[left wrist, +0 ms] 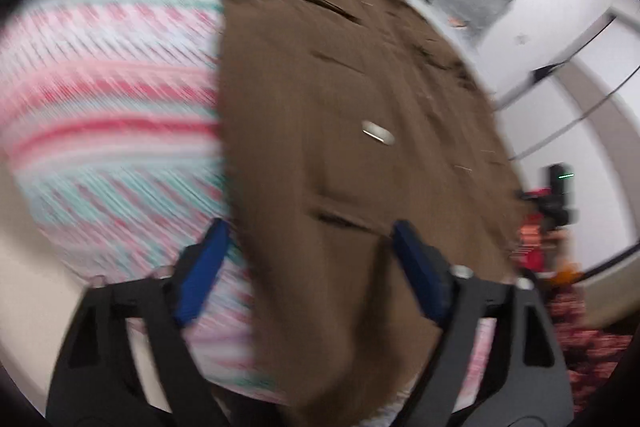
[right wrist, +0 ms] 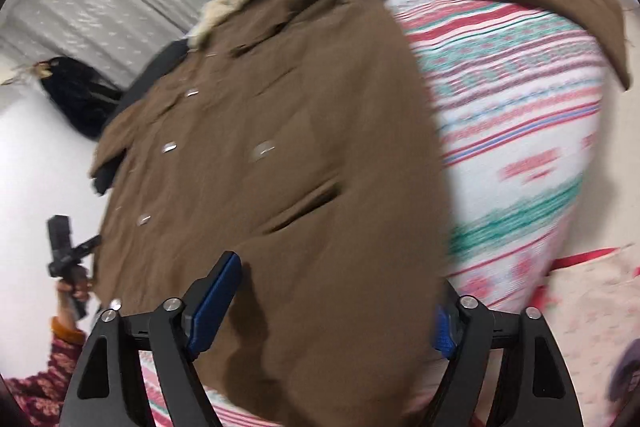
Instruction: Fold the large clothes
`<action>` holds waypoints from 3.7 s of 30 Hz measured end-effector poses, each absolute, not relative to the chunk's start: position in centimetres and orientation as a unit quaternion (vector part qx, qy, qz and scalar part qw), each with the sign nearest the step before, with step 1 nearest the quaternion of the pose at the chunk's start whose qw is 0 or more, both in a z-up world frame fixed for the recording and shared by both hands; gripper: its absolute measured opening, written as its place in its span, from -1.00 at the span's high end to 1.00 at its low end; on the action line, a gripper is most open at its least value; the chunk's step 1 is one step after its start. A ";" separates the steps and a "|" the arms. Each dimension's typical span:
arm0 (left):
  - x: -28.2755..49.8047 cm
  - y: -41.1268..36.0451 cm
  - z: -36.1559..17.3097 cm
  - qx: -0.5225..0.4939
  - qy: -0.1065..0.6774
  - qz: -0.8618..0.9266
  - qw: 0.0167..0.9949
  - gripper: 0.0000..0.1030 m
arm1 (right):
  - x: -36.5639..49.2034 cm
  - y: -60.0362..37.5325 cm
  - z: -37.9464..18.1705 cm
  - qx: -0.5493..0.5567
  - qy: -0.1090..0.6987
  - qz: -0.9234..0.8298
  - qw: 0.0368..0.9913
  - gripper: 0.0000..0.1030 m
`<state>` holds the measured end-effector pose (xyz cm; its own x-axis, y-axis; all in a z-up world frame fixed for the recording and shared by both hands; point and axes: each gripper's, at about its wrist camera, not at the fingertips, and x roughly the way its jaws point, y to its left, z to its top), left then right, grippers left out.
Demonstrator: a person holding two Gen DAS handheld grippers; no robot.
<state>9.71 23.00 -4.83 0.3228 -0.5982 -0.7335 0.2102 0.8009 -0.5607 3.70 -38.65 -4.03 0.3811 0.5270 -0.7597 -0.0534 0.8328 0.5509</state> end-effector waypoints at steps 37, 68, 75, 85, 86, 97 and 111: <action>17.8 19.4 8.2 -0.010 0.464 -0.146 0.874 -0.44 | 7.5 -39.9 8.9 0.147 0.548 0.039 0.822 -0.21; 56.7 2.2 -0.7 -0.063 0.387 -0.097 0.915 0.76 | 51.4 -16.4 -2.0 0.028 0.473 -0.046 0.879 0.80; 59.2 3.1 -5.8 -0.044 0.379 -0.064 0.922 0.19 | 55.9 -16.9 -2.3 0.031 0.441 -0.027 0.897 0.75; 56.0 6.2 -2.2 -0.114 0.337 -0.106 0.929 -0.34 | 53.4 -21.0 -2.3 0.131 0.374 0.087 0.914 0.09; 55.3 6.2 -1.3 -0.106 0.320 -0.108 0.935 -0.34 | 52.8 -21.9 -1.6 0.147 0.362 0.091 0.916 0.09; 59.4 3.2 -6.2 -0.054 0.402 -0.124 0.905 0.82 | 56.7 -21.5 -6.2 0.094 0.431 0.063 0.895 0.80; 48.7 5.0 -1.4 -0.046 0.398 -0.145 0.905 -0.53 | 46.4 -23.4 -1.2 0.056 0.408 0.057 0.909 -0.23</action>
<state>48.70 5.02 -1.45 0.6407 -0.2999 -0.7068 0.2265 0.9534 -0.1992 46.42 -23.37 -1.21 0.6601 0.1502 -0.7360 -0.0587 0.9871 0.1488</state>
